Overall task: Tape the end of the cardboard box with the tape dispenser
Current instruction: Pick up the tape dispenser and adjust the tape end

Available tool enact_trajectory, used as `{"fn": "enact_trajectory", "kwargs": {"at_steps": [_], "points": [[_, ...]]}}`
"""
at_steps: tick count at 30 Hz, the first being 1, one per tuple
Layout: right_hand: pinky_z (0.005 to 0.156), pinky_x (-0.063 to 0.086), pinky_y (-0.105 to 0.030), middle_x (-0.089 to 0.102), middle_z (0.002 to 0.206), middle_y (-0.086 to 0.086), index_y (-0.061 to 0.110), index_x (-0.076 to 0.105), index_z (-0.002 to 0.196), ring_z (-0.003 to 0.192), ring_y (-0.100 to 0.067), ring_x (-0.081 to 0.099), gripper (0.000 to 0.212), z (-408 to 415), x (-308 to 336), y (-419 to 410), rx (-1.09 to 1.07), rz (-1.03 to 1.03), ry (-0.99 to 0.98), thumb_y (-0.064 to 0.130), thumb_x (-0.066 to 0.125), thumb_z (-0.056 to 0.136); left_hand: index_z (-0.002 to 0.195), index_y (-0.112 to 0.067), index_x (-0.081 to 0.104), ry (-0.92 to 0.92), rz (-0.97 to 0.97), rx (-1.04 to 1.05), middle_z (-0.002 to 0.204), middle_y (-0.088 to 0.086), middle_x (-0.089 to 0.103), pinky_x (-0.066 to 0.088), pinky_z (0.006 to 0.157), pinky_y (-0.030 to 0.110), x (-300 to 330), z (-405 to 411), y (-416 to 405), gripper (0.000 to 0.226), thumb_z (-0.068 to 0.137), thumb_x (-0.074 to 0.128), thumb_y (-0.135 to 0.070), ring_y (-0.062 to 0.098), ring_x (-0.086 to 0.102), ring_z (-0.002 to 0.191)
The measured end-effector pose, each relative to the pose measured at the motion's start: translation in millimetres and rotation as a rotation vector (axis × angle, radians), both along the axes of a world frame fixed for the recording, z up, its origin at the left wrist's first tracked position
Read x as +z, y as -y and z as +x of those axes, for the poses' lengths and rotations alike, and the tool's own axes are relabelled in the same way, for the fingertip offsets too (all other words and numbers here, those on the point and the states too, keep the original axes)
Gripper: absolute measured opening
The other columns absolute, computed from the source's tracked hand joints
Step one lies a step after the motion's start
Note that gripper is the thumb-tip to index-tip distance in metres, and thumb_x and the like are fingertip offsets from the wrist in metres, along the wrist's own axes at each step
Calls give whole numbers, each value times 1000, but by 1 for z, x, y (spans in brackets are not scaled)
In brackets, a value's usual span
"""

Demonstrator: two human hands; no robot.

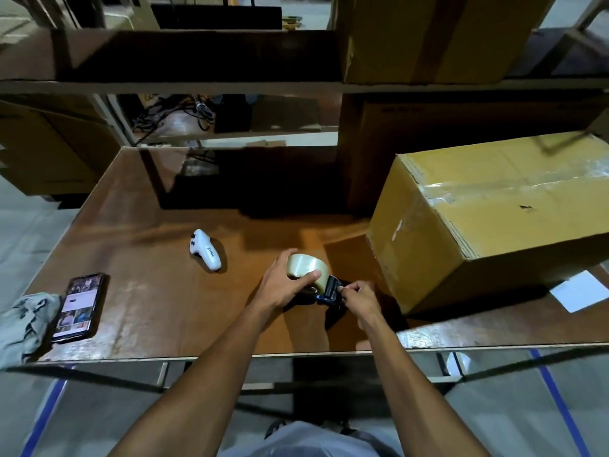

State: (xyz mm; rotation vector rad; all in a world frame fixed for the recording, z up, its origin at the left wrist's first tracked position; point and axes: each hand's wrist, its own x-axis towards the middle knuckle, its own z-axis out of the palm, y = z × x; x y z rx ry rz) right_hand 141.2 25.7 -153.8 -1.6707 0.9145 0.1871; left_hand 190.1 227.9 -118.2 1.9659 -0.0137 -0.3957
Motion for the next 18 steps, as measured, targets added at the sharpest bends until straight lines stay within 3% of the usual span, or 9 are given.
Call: {"fn": "enact_trajectory", "kwargs": {"at_steps": [3, 7, 10, 12, 15, 18], "points": [[102, 55, -53, 72, 105, -16, 15, 57, 90, 108, -34, 70, 15, 1, -5, 2, -16, 58, 4, 17, 72, 96, 146, -51, 50, 18, 1, -15, 142, -7, 55, 63, 93, 37, 0, 1, 0, 88, 71, 87, -78, 20, 63, 122], [104, 56, -48, 67, 107, -17, 6, 57, 101, 114, -34, 68, 11, 3, -3, 5, -52, 142, 12, 8, 68, 99, 143, -50, 53, 18, -8, -2, 140, -8, 59, 63, 91, 36, -2, 4, 0, 84, 71, 86, -78, 18, 64, 120], [91, 60, -34, 61, 121, -20, -2, 55, 113, 113, -30, 67, 19, 3, -4, 7, -63, 173, 20, 4, 67, 99, 144, -50, 53, 13, 7, -15, 139, -8, 59, 62, 96, 40, -4, 8, -1, 87, 69, 84, -82, 19, 64, 121], [75, 59, -26, 62, 117, -21, -2, 57, 104, 100, -24, 68, 11, 1, -3, 8, -83, 174, 44, -2, 66, 98, 142, -52, 54, 6, -1, -16, 140, -7, 60, 63, 99, 44, -7, 11, -2, 90, 65, 84, -86, 20, 64, 122], [74, 60, -26, 70, 106, -25, -2, 61, 92, 94, -27, 71, 11, -1, 2, 11, -115, 203, 71, -10, 66, 95, 137, -57, 56, -61, -108, 41, 144, -3, 60, 64, 98, 49, -13, 16, -5, 87, 61, 91, -82, 24, 66, 125], [68, 62, -24, 71, 103, -25, -1, 61, 85, 94, -30, 72, 16, -3, 6, 13, -140, 269, 99, -14, 65, 93, 145, -53, 54, -87, -149, 59, 148, -3, 57, 62, 103, 50, -16, 21, -8, 96, 61, 91, -82, 24, 64, 130]]}}
